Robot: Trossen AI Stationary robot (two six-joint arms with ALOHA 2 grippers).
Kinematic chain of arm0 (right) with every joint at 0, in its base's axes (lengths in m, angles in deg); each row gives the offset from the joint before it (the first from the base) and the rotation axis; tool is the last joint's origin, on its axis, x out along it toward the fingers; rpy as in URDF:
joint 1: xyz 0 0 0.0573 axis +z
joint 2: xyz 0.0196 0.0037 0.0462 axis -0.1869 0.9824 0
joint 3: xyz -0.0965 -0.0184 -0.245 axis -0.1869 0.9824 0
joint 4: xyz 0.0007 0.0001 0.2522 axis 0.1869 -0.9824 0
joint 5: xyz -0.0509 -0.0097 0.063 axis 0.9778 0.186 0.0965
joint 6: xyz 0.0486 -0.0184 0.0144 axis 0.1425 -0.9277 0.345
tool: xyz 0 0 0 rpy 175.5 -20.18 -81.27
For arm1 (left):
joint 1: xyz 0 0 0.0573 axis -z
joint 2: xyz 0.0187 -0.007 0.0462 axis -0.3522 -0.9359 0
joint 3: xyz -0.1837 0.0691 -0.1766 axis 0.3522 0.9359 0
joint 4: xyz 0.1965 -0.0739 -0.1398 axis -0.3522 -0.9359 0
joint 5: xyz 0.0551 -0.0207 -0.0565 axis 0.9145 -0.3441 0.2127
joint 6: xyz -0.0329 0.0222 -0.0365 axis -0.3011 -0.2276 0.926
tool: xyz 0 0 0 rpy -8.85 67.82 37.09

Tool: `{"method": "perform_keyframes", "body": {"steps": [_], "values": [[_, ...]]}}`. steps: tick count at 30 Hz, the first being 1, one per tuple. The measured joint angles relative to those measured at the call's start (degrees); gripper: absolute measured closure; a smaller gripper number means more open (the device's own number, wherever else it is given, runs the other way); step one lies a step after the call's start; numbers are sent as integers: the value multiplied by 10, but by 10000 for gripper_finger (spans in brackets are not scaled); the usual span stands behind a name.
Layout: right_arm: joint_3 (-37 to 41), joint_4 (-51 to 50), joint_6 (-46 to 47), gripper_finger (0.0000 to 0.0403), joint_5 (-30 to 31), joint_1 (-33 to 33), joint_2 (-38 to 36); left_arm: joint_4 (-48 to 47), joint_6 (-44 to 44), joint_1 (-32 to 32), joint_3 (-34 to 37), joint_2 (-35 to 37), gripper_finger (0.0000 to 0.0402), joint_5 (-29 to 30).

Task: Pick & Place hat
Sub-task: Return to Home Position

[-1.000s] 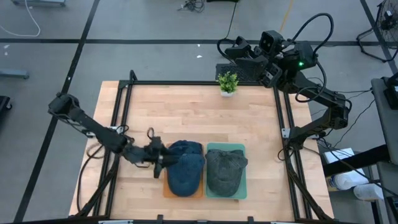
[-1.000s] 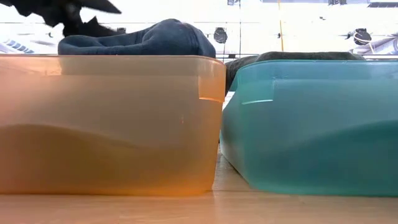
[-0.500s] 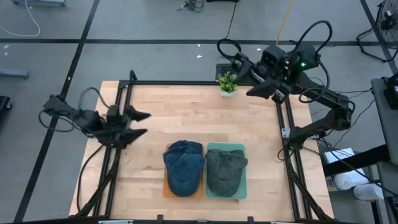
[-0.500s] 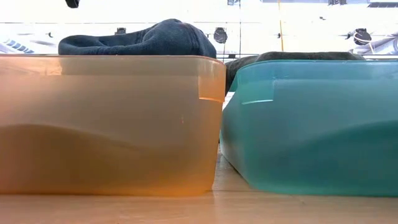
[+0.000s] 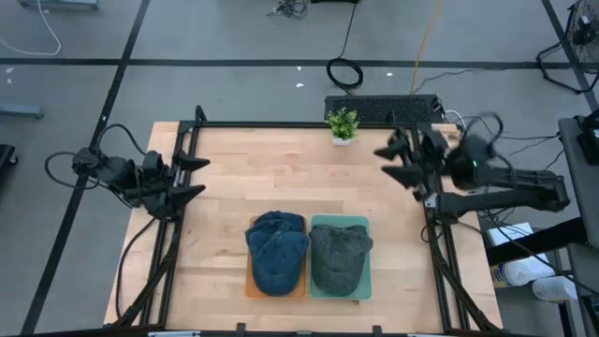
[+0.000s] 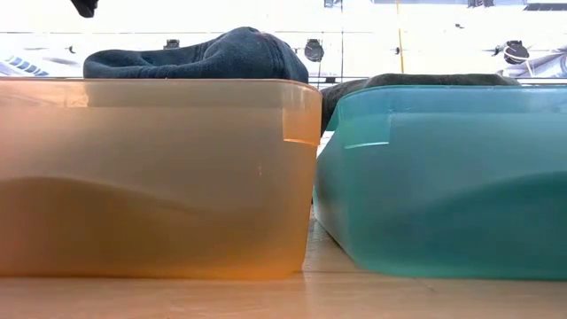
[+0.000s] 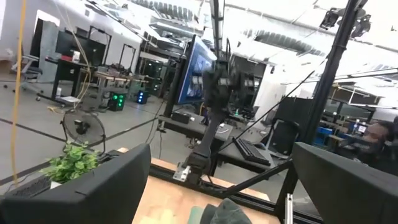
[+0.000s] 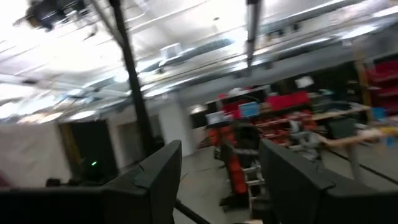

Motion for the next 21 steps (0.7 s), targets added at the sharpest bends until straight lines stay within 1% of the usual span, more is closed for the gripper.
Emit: {"method": "perform_keyframes", "body": {"steps": [3, 5, 8, 10, 12, 14, 21], "values": [[99, 19, -9, 200, 135, 95, -68, -5, -6, 0, 0, 0, 2, 4], [155, 48, -24, 200, 215, 162, -94, -25, -7, 0, 0, 4, 2, 13], [226, 90, -74, 200, 300, 248, -119, -77, 0, 0, 0, 26, 2, 11], [267, 130, -109, 200, 321, 291, -131, -113, 7, 0, 0, 39, 2, -5], [303, 166, -133, 200, 323, 319, -142, -132, 8, 0, 9, 52, 2, -29], [337, 182, -147, 200, 323, 336, -152, -143, 10, 0, 23, 70, 2, -35], [399, 192, -171, 200, 322, 346, -190, -143, 24, 0, 95, 147, 2, -35]]}}
